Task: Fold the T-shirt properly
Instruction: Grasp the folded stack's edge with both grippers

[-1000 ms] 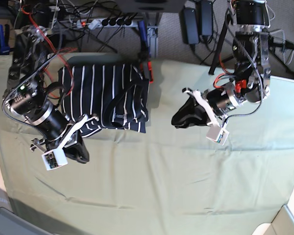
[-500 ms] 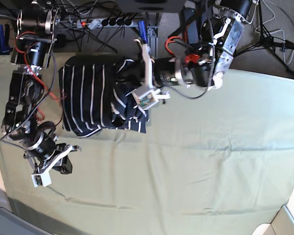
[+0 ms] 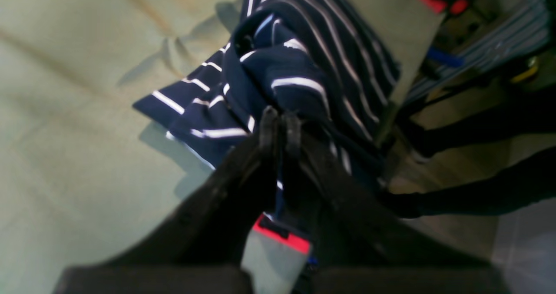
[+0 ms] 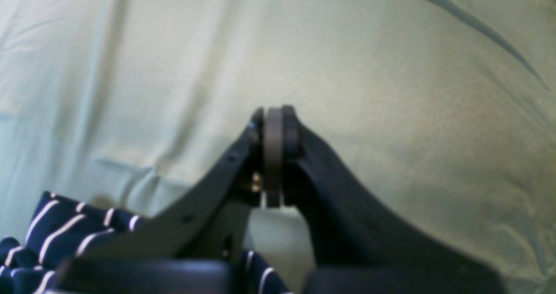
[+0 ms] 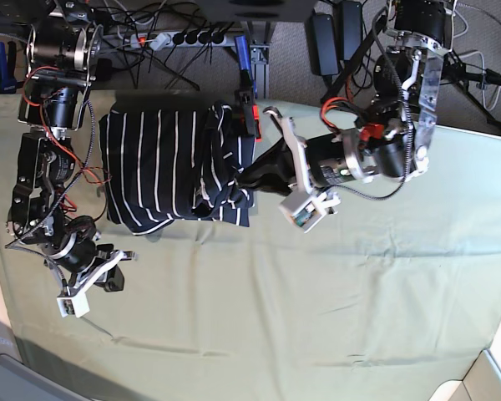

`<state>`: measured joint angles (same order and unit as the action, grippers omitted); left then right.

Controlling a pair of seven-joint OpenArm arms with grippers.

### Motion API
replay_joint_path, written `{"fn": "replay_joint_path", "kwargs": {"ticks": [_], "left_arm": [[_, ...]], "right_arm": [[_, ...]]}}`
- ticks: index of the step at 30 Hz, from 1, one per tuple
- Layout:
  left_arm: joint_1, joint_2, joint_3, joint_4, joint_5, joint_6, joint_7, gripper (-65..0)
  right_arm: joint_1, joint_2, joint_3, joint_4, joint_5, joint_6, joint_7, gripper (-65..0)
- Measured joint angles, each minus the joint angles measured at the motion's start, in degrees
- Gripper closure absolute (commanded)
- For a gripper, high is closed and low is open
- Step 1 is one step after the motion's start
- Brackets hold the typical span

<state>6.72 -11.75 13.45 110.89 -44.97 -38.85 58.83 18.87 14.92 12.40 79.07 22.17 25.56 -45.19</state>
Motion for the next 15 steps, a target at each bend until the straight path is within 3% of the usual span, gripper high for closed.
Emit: {"fn": "replay_joint_path", "kwargs": {"ticks": [3, 8, 15], "left_arm": [[3.0, -1.9, 0.1, 5.4, -1.0, 0.0, 0.0, -1.5], [8.3, -2.0, 5.2, 9.2, -1.1, 0.0, -0.3, -1.5], [9.8, -0.2, 20.3, 9.1, 8.8, 0.0, -5.0, -1.5]], "right_arm": [[0.0, 0.0, 0.0, 0.0, 0.2, 0.0, 0.2, 0.0], [0.0, 0.0, 0.0, 0.0, 0.1, 0.0, 0.5, 0.0], [0.0, 0.0, 0.0, 0.0, 0.1, 0.0, 1.3, 0.0]]}}
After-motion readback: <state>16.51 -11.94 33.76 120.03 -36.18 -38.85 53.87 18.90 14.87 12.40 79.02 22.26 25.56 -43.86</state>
